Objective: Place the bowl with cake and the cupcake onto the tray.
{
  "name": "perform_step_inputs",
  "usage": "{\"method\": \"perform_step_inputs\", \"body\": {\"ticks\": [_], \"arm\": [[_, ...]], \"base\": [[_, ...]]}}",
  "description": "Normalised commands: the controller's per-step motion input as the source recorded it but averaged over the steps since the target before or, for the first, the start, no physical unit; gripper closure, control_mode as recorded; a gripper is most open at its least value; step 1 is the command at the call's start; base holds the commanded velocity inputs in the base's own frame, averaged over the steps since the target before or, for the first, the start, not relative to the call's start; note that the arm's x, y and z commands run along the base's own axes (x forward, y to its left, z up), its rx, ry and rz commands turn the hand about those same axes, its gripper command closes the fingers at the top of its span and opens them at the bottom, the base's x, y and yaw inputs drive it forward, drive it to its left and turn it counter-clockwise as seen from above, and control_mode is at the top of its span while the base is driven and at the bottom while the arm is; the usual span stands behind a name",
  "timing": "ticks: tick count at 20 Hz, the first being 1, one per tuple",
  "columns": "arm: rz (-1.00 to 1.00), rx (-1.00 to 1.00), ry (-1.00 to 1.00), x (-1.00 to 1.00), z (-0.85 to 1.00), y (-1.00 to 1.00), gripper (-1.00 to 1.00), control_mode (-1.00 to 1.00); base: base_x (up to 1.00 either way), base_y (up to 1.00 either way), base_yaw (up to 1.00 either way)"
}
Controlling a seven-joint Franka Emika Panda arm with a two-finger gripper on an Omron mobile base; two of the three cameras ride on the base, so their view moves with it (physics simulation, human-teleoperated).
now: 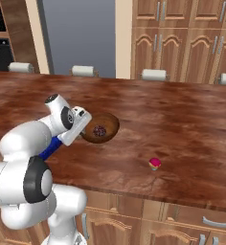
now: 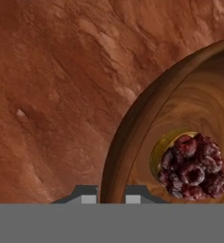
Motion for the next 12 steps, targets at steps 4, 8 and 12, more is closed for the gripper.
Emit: {"method": "perform_step_inputs", "body": {"ticks": [4, 8, 12], "arm": [[0.06, -0.02, 0.0, 0.32, 0.03, 0.49, 1.0, -1.0], [0.03, -0.05, 0.0, 0.29, 0.06, 0.58, 1.0, -1.0], [0.0, -0.05, 0.0, 0.23, 0.04, 0.59, 1.0, -1.0]], "base": [[0.0, 0.0, 0.0], [0.0, 0.0, 0.0], [0.0, 0.0, 0.0]]}}
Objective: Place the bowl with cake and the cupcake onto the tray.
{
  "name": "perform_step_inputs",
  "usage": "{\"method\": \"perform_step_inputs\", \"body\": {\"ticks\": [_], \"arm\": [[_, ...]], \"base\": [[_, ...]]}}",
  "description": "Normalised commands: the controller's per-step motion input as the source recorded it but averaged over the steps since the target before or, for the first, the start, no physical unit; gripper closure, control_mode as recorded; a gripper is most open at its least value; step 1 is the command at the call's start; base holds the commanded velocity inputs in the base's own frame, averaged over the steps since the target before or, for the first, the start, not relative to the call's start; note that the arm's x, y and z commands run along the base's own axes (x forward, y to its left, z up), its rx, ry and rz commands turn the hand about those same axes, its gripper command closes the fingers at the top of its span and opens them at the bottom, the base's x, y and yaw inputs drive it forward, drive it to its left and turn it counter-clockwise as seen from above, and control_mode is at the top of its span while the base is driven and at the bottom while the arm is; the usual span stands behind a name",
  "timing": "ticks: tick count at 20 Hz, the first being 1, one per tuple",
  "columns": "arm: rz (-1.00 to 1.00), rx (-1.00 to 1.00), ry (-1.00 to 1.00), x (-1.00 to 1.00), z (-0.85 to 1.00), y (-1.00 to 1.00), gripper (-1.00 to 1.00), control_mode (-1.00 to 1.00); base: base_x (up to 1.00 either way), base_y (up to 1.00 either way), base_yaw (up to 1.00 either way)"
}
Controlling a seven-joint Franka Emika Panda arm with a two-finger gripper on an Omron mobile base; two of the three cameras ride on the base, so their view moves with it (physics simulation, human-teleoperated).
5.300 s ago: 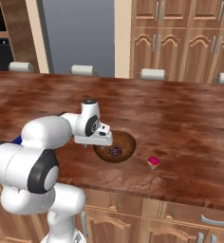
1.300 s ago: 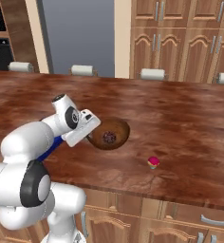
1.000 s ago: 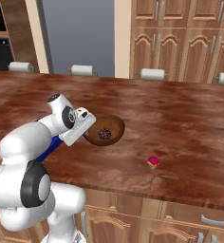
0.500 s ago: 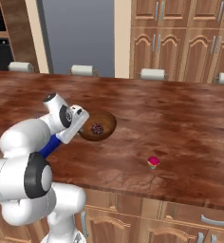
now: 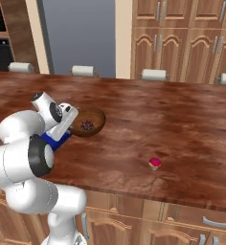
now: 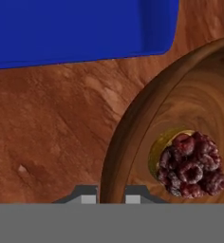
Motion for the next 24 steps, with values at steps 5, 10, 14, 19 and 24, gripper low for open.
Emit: {"method": "perform_step_inputs", "body": {"ticks": [5, 10, 14, 19, 24], "arm": [[0.0, -0.03, 0.0, 0.25, 0.0, 0.56, 1.0, -1.0], [0.01, -0.02, 0.0, 0.29, 0.0, 0.59, 1.0, -1.0], [0.0, -0.02, 0.03, 0.36, 0.0, 0.64, 1.0, -1.0], [0.0, 0.0, 0.02, 0.2, 0.0, 0.57, 1.0, -1.0], [0.0, 0.0, 0.07, 0.11, -0.01, 0.45, 1.0, -1.0]], "base": [[0.0, 0.0, 0.0], [0.0, 0.0, 0.0], [0.0, 0.0, 0.0], [0.0, 0.0, 0.0], [0.0, 0.0, 0.0]]}}
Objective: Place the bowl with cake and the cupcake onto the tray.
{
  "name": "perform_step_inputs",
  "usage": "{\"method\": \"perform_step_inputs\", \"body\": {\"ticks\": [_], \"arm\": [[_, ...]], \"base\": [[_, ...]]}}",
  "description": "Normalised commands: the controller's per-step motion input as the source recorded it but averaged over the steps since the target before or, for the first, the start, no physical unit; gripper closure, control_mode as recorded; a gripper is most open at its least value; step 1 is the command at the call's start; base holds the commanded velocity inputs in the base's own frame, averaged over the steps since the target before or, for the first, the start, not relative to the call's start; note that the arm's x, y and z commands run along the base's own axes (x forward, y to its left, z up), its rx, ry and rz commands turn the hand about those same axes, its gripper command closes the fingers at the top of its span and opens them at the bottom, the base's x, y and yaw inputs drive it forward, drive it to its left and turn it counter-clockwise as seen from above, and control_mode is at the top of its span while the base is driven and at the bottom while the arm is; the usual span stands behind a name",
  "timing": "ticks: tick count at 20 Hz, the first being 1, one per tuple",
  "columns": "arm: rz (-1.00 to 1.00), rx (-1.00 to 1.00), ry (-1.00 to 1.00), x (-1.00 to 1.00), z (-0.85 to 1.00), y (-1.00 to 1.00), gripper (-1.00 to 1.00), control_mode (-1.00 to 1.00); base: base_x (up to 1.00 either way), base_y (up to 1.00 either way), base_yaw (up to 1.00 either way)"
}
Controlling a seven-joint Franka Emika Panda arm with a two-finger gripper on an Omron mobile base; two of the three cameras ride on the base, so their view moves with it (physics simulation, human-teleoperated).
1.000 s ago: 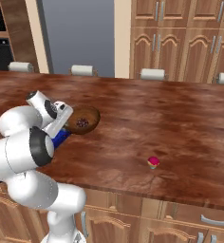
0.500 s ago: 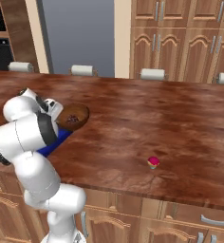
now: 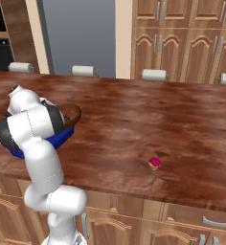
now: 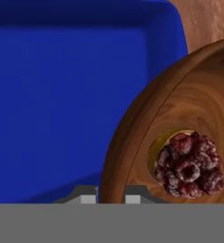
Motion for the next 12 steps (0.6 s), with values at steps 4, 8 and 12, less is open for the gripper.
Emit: {"method": "perform_step_inputs", "body": {"ticks": [4, 8, 12], "arm": [[0.01, 0.0, 0.08, 0.05, -0.2, 0.24, 1.0, -1.0], [0.02, 0.0, 0.05, 0.05, -0.29, 0.26, 1.0, -1.0], [0.03, -0.01, 0.01, -0.03, -0.07, 0.36, 1.0, -1.0]], "base": [[0.0, 0.0, 0.0], [0.0, 0.0, 0.0], [0.0, 0.0, 0.0]]}}
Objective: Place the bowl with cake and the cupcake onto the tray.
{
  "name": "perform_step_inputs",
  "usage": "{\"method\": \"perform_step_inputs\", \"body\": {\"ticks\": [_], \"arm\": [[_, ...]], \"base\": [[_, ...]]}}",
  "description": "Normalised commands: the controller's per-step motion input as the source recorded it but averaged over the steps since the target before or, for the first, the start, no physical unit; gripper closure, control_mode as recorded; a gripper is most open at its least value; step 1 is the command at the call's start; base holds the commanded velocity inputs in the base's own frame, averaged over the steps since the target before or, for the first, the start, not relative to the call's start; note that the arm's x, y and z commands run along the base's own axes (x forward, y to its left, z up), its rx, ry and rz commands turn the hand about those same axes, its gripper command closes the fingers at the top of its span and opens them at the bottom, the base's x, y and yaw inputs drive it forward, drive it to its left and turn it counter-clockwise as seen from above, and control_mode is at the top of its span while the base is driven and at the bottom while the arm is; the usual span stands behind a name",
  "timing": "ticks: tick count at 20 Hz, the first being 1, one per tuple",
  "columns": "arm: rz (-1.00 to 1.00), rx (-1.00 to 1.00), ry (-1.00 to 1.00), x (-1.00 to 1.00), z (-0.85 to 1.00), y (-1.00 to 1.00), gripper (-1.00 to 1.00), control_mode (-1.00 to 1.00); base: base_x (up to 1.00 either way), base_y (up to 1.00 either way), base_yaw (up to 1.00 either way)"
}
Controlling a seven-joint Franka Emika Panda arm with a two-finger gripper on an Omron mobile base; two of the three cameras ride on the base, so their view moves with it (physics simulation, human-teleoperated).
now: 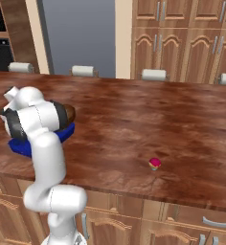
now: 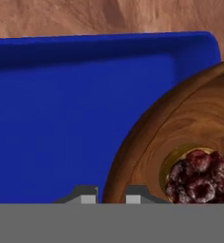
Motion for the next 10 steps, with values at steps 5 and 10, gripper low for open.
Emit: {"method": "perform_step_inputs", "body": {"ticks": [5, 10], "arm": [[0.0, 0.0, 0.0, -0.23, 0.01, 0.38, 1.0, -1.0], [0.0, 0.0, 0.0, -0.16, 0.0, 0.07, 1.0, -1.0]], "base": [[0.0, 0.0, 0.0], [0.0, 0.0, 0.0]]}}
